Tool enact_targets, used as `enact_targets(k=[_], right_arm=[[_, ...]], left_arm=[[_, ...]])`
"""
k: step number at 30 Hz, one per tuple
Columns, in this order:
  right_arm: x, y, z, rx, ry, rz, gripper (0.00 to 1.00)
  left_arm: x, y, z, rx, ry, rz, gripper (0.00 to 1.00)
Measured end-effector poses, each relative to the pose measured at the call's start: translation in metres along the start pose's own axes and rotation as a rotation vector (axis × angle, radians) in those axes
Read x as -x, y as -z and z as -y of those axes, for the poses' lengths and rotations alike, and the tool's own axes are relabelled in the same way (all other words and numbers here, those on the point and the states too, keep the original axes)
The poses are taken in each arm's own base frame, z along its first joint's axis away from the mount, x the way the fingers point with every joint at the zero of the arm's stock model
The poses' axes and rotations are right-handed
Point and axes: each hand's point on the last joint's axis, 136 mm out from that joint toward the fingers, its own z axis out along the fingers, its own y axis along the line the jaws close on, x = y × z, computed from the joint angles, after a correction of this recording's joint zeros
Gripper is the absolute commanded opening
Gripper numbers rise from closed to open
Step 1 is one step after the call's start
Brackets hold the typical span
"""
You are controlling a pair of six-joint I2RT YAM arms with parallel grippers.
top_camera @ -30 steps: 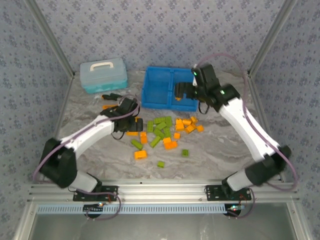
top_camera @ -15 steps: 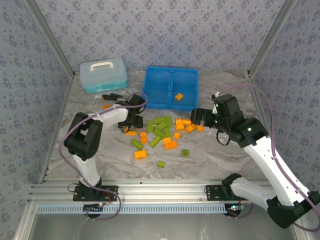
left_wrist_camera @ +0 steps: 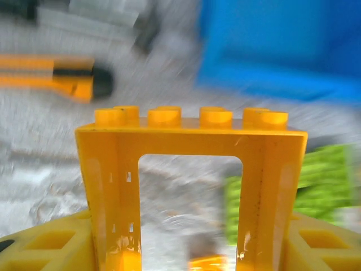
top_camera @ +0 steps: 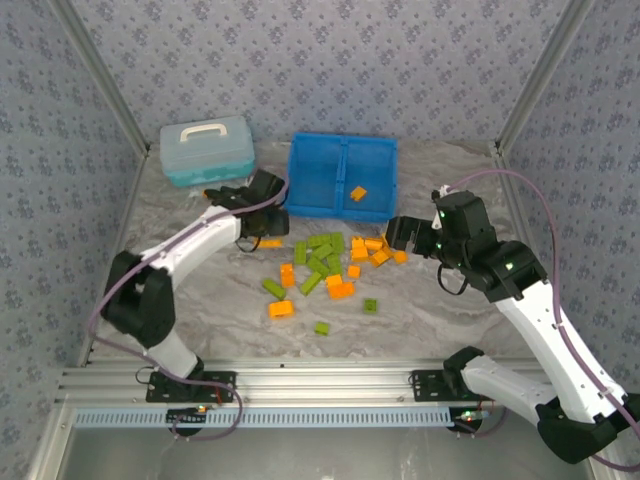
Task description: Sort the legos into containers by color
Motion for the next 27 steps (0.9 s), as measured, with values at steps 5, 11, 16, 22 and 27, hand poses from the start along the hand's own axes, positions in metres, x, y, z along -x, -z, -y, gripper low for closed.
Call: enact_targets(k=[5, 11, 16, 22, 27], right_arm=[[0.001, 0.002, 0.000, 0.003, -0.011, 0.007, 1.00], [0.004, 0.015, 0.000, 0.025, -0.038, 0.040, 1.00], [0.001, 0.029, 0.004, 0.042, -0.069, 0.068, 1.00], [-0.002, 0.042, 0.008, 0.047, -0.089, 0.092, 1.00], [-0.010, 0.036, 0.013, 0.028, -0.087, 0.070, 1.00]], left_arm=[[0.066, 0.070, 0.103, -0.242, -0.061, 0.217, 0.63], [0.099, 0.049, 0.205, -0.323, -0.157, 0.306, 0.64], [0.102, -0.037, 0.237, -0.251, -0.190, 0.289, 0.65], [0.085, -0.116, 0.243, -0.188, -0.229, 0.249, 0.65], [0.069, -0.145, 0.232, -0.150, -0.223, 0.193, 0.76]])
